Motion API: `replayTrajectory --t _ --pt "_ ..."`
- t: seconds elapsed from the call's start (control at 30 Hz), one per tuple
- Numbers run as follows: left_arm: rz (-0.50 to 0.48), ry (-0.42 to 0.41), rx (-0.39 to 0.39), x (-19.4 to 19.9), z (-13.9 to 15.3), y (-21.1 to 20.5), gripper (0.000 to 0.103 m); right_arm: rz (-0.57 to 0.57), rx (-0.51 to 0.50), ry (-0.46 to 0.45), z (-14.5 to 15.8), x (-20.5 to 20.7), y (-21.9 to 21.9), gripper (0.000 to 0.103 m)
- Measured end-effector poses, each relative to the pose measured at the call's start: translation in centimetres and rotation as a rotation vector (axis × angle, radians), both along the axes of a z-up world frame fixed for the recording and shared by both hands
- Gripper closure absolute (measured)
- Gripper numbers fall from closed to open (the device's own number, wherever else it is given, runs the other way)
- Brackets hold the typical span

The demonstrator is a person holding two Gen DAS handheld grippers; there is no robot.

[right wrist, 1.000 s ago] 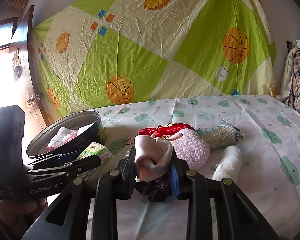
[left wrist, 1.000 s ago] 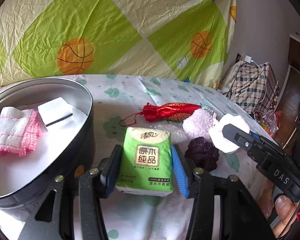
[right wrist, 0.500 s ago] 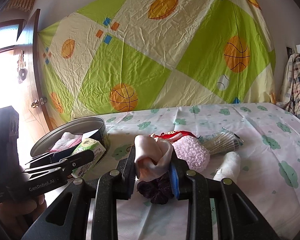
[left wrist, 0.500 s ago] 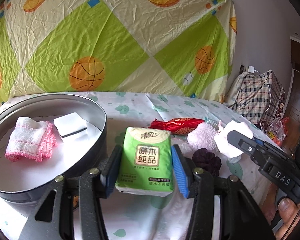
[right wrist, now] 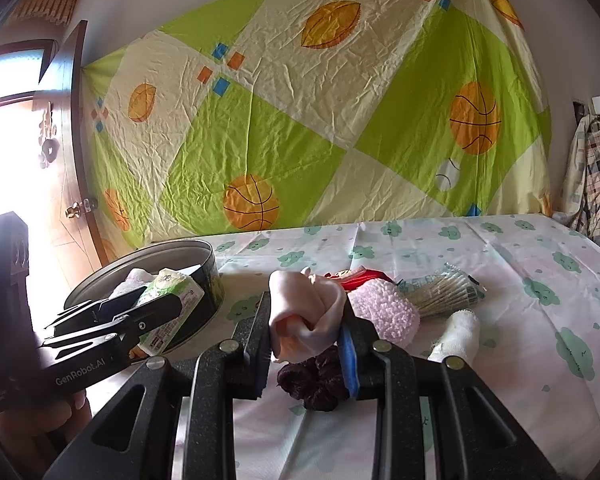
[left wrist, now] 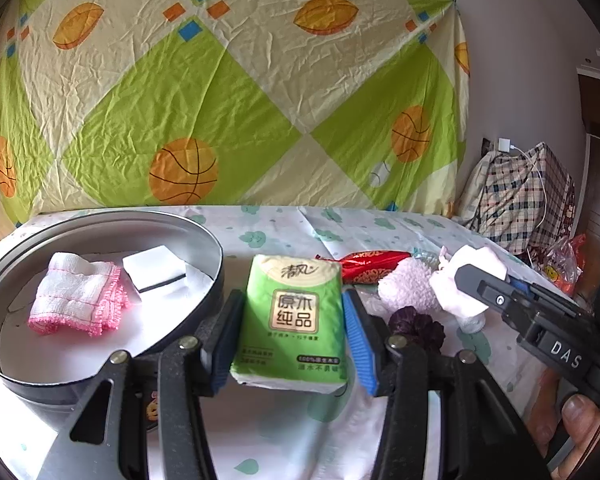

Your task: Organize soft objects

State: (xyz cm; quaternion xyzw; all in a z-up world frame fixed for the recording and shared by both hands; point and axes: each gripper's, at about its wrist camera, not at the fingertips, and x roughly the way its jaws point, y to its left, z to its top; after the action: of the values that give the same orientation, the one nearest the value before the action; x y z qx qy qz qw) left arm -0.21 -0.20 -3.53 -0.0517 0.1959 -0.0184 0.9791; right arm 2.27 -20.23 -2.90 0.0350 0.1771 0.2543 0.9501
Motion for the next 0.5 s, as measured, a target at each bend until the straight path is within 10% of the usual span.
replayTrajectory --t 0.5 --pt "0.029 -0.044 0.007 -0.78 0.26 0.01 0.054 0.010 0.009 -0.032 0.18 -0.65 -0.10 0.072"
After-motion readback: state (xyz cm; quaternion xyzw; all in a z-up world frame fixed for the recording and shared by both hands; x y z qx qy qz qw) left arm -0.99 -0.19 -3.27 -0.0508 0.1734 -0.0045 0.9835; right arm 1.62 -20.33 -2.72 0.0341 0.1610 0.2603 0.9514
